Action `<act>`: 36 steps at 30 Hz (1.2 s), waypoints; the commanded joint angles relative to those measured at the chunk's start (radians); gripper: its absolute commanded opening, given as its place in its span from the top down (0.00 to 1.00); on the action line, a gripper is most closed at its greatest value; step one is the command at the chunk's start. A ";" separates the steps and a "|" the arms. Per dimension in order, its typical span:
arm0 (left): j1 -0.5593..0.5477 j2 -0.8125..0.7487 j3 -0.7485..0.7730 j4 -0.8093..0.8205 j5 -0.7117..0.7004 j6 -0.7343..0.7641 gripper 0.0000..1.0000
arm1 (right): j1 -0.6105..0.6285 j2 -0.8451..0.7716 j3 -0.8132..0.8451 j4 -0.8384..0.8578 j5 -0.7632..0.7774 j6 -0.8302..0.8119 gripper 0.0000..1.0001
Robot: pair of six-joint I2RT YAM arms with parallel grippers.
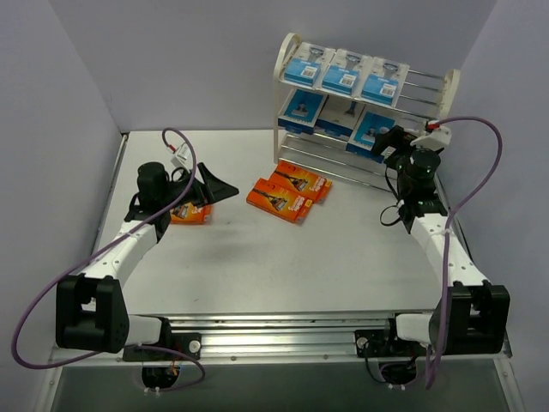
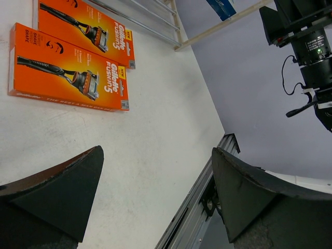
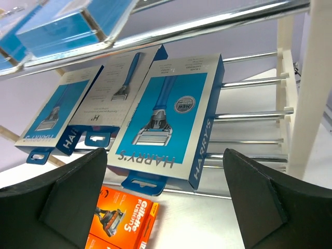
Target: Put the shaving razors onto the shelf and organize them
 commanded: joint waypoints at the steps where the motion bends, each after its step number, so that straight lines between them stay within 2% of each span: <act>1: 0.014 -0.026 0.007 0.039 0.012 0.019 0.06 | 0.030 -0.061 -0.006 -0.053 0.040 -0.031 0.11; 8: 0.020 -0.023 0.006 0.040 0.013 0.017 0.06 | 0.044 -0.132 -0.023 -0.166 0.010 -0.003 0.15; 13: 0.023 -0.021 0.006 0.040 0.016 0.014 0.06 | 0.045 -0.098 0.015 -0.249 -0.023 0.037 0.17; 17: 0.024 -0.023 0.006 0.040 0.018 0.016 0.06 | 0.042 -0.054 0.044 -0.294 -0.125 0.083 0.19; 25: 0.031 -0.020 0.003 0.053 0.026 0.005 0.06 | 0.034 0.020 0.066 -0.256 -0.207 0.133 0.19; 36: 0.043 -0.005 -0.003 0.086 0.042 -0.022 0.06 | 0.030 0.078 0.098 -0.191 -0.214 0.138 0.19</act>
